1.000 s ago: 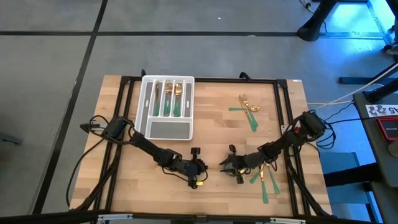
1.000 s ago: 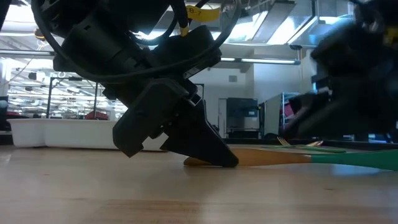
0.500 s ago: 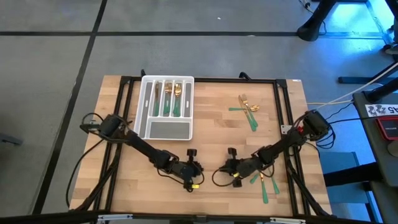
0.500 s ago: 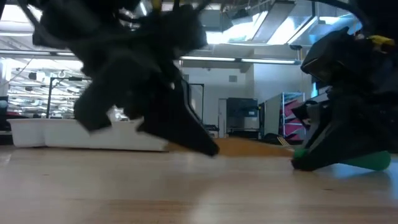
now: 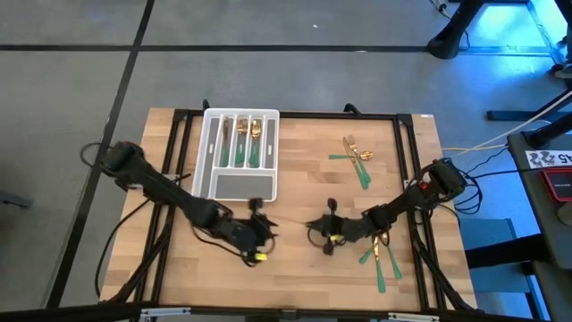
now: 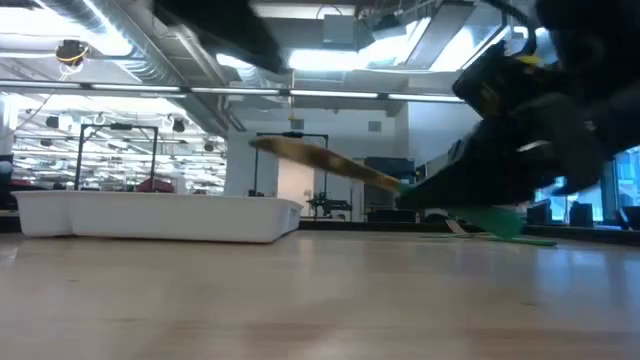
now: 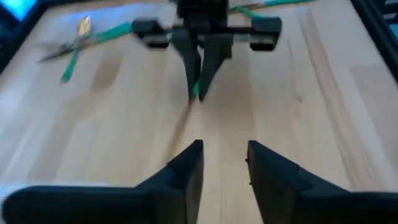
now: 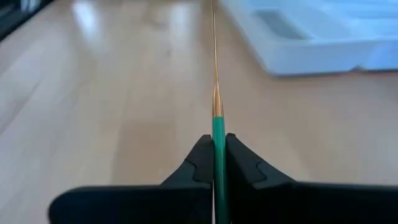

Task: Sort silverware
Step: Put the green knife into the white cutlery tray

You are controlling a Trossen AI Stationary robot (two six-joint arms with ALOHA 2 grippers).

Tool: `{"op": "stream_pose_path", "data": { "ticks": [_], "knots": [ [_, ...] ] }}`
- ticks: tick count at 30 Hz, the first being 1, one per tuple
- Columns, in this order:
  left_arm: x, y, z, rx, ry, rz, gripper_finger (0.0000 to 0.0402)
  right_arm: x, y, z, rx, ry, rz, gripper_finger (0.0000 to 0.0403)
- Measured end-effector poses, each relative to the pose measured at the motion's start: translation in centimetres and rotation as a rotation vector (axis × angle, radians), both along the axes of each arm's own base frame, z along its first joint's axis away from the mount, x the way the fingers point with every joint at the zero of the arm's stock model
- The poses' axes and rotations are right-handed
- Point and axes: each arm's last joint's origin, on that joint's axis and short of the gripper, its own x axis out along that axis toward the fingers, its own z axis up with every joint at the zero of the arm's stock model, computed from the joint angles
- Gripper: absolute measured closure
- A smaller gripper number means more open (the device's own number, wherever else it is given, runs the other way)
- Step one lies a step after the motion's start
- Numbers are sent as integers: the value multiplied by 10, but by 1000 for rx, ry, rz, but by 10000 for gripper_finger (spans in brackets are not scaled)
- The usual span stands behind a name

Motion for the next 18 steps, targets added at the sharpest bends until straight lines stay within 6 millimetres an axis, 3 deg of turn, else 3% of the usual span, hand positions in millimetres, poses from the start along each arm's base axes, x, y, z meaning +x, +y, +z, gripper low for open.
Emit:
{"op": "stream_pose_path", "data": {
  "ticks": [3, 6, 9, 15, 18],
  "knots": [
    [-28, 7, 22, -33, -7, 128, 271, -4, -10, 7, 48, -133, -59, 391],
    [-48, 4, 23, 58, -105, 246, 271, -9, -19, 19, 57, -290, -83, 391],
    [-52, -5, 5, 90, -227, 294, 278, -13, -20, 40, 29, -492, -49, 391],
    [-34, -11, -51, 2, -461, 274, 283, 7, -5, 72, -47, -626, 127, 391],
    [-21, -7, -70, -25, -577, 223, 284, 16, 2, 82, -79, -671, 209, 391]
  ]
}}
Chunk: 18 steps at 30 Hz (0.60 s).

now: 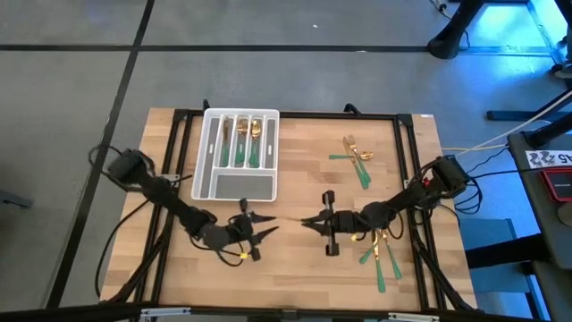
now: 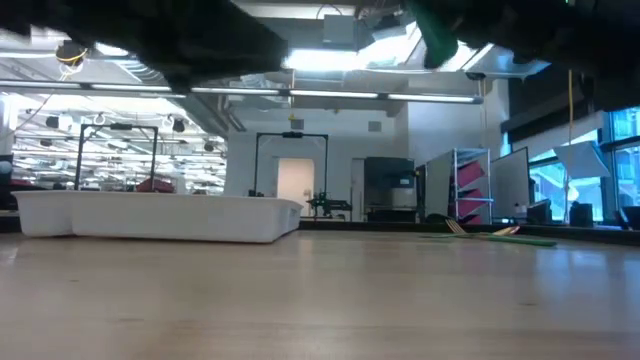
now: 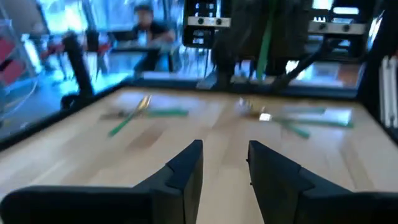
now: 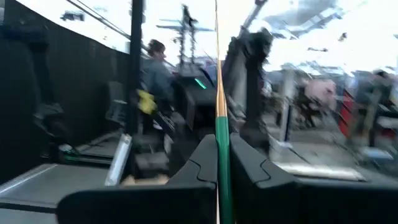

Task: Sort silverware
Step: Put the green knife into the white cutlery tray

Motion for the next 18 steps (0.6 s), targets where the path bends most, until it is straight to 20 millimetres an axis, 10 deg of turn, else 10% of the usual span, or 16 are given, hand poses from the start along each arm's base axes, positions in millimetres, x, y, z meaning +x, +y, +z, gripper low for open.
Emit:
{"op": "stream_pose_path", "data": {
  "ticks": [18],
  "knots": [
    [67, 24, 36, 188, -486, -408, 197, 6, 5, 4, -34, -9, 74, 391]
  ]
}}
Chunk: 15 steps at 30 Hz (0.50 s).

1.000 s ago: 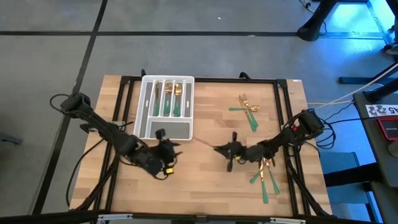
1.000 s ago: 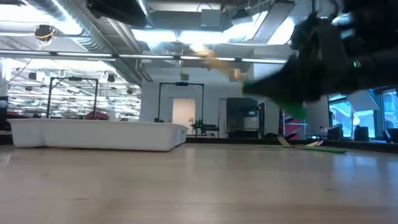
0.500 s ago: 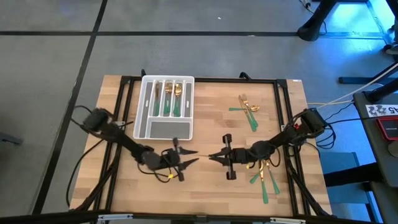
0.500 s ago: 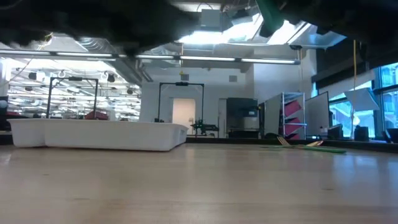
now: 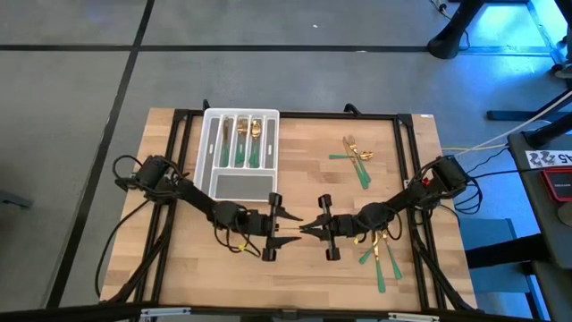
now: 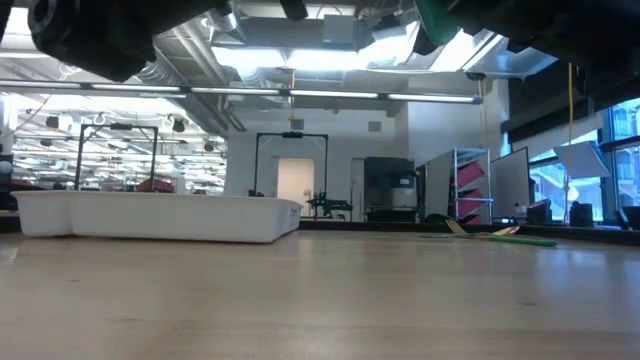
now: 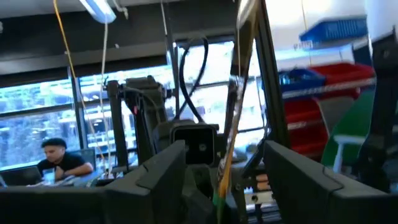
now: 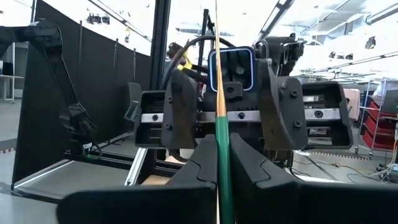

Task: Sort silverware
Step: Put the green knife into the white cutlery tray

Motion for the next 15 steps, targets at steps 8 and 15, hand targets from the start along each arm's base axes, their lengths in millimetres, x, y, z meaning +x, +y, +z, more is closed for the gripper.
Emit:
{"op": "stream_pose_path", "data": {
  "ticks": [8, 15],
  "knots": [
    [2, -5, -2, 43, 34, 5, 302, 0, 0, 0, -3, 2, 5, 390],
    [0, -13, -3, 160, 42, 8, 390, 0, 2, -3, -22, 25, 21, 379]
  ]
}}
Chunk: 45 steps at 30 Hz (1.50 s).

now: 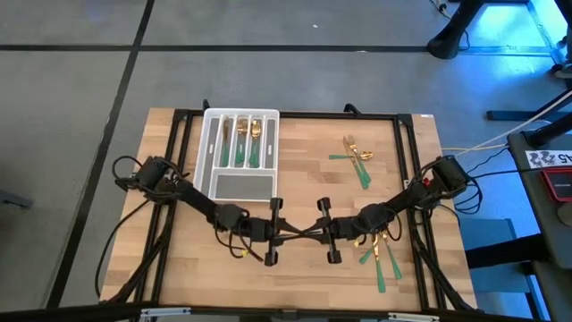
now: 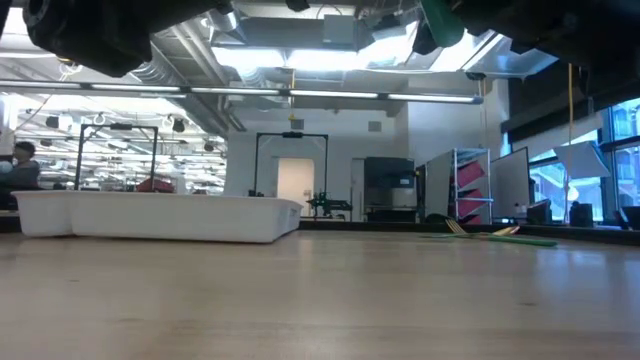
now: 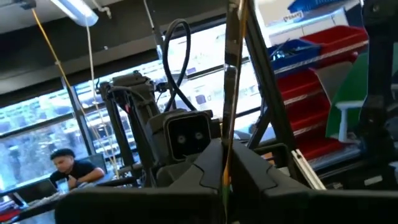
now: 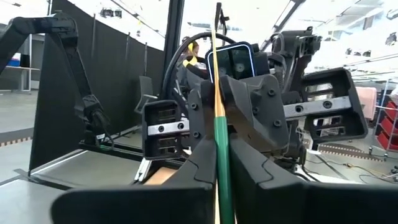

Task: Sort silverware
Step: Put the green knife into the white cutlery tray

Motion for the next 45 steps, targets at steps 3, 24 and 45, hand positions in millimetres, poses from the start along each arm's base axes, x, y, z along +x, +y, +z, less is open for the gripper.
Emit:
{"op": "stream_pose_path", "data": {
  "ticks": [3, 24, 45],
  "knots": [
    [-1, -6, 2, 39, -6, 8, 395, 0, 0, 0, -3, 5, 2, 374],
    [-42, 20, 89, -312, 628, 688, 401, -28, -24, -13, -62, 627, -468, 207],
    [-144, 302, 57, -1040, 1038, 1220, 401, -45, 4, -18, -85, 641, -449, 206]
  ]
}}
